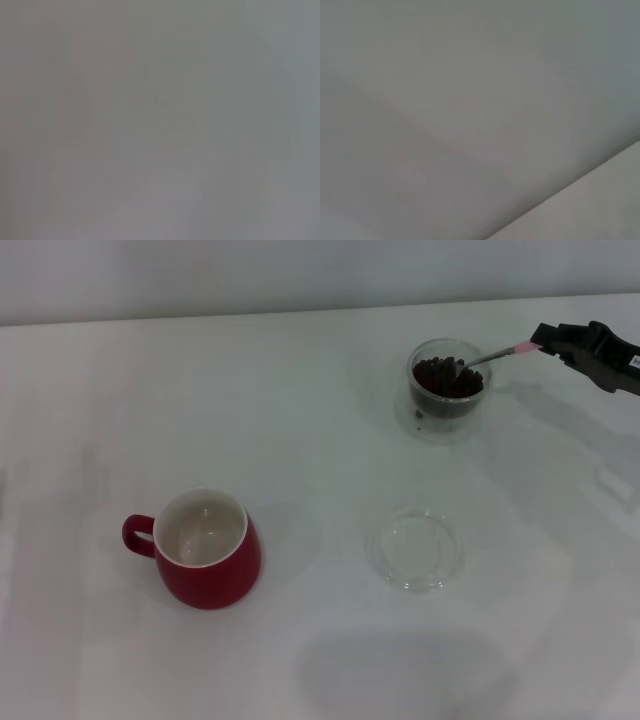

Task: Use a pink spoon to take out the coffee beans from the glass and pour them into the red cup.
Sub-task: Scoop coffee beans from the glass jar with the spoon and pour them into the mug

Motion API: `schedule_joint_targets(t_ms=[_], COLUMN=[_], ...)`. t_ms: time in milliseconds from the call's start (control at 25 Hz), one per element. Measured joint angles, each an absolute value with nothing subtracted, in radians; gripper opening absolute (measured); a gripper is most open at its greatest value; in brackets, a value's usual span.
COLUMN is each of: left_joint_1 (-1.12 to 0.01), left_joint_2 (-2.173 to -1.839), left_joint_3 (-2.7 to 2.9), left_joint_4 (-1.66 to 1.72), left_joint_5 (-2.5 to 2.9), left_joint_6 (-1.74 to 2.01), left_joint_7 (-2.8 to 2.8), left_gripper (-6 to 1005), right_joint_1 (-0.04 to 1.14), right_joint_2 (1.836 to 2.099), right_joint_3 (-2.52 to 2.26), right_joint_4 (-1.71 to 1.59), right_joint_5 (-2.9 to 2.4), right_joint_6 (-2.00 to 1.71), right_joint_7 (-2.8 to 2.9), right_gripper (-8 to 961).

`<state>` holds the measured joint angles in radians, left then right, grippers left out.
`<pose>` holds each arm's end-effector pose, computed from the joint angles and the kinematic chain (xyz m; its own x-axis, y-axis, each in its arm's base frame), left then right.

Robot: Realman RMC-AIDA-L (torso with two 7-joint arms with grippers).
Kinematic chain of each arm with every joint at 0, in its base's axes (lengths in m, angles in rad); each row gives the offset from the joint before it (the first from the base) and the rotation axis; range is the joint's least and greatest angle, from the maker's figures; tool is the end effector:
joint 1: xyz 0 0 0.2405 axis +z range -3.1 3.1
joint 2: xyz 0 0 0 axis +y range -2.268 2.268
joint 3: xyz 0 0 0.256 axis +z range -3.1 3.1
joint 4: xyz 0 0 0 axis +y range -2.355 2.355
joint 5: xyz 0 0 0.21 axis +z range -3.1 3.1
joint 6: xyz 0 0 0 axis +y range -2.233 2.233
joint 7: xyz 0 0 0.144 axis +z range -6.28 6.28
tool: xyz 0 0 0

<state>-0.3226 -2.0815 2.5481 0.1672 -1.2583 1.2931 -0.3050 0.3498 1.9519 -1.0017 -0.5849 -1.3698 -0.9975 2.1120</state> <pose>-0.3621 0.2855 0.0025 0.5219 -0.0857 0.8487 0.8530 0.0412 -0.5203 0.3463 0.3550 0.0578 -0.0607 -0.5674 -0.8212 -0.9903 -0.0687 0.1206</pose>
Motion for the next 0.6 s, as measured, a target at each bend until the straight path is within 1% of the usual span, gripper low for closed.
schedule_joint_targets(t_ms=[600], left_joint_1=[-0.325], left_joint_2=[-2.082], left_joint_3=[2.551], left_joint_4=[0.167], left_joint_5=[-1.256], left_joint_6=[1.297], left_joint_7=[-0.307], left_gripper=[726], right_joint_1=[0.352], right_joint_2=[1.935], right_joint_3=[-0.998], right_joint_4=[-0.572], right_joint_5=[-1.363], right_joint_6=[-1.003], right_joint_7=[2.229], right_gripper=[193])
